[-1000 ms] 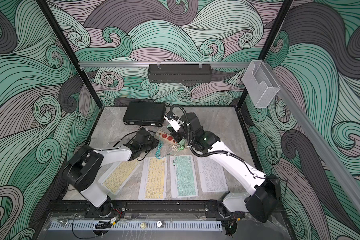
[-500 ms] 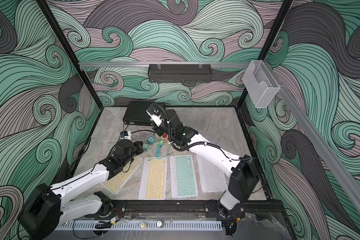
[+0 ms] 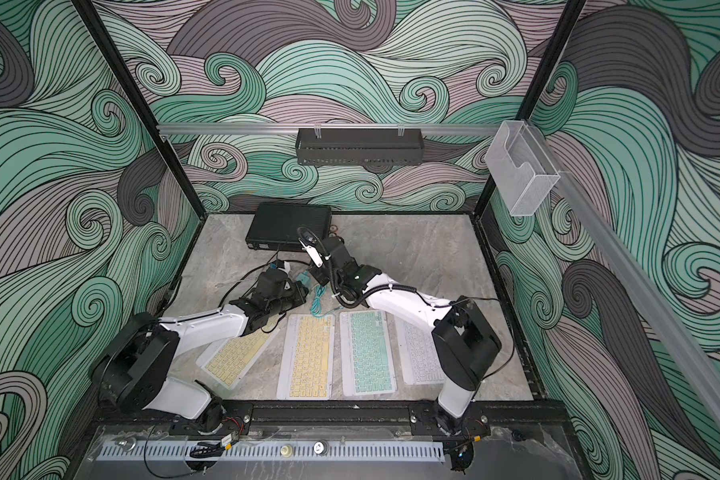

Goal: Unplug the wireless keyboard
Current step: Move the socket to the center of the board.

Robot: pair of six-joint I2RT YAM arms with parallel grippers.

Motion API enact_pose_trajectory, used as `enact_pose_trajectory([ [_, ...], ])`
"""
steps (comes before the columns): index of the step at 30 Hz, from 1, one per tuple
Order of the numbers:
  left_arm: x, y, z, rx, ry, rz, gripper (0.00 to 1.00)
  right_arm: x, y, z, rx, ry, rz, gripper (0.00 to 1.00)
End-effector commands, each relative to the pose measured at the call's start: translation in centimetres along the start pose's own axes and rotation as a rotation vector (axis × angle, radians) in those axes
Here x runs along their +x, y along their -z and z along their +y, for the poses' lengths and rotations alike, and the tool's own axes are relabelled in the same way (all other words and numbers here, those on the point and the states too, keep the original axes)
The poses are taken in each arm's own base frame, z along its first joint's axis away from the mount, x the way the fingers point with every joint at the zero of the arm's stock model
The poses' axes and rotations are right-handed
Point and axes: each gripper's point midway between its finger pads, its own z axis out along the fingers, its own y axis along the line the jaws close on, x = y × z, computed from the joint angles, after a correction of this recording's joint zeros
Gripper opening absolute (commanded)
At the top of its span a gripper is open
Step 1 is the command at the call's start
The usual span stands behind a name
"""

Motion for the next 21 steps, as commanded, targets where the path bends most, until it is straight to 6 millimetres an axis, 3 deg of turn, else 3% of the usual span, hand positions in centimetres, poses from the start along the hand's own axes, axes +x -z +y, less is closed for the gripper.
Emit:
enact_pose_trajectory([
  [1, 0.4, -0.8, -1.1, 0.029, 0.043, 0.041, 0.02, -1.9, 1.5, -0.1, -0.005, -0.077, -0.077, 0.0],
  [7, 0.5, -1.7, -0.2, -0.025, 0.032, 0.055, 0.01, -2.2, 3.2, 1.3, -0.047, -0.105, -0.11, 0.0],
  [10, 0.7, -2.1, -0.1, -0.032, 0.032, 0.068, 0.01, -1.7, 3.0, 1.8, -0.059, -0.125, -0.113, 0.0],
  [16, 0.8, -2.1, -0.2, -0.025, 0.038, 0.075, 0.01, 2.8, -0.3, 3.5, -0.09, -0.074, 0.052, 0.0],
  [21, 0.9, -2.3, -0.3, -0.023, 0.034, 0.088, 0.01, 6.4, -2.0, 4.9, -0.189, -0.021, 0.176, 0.0],
])
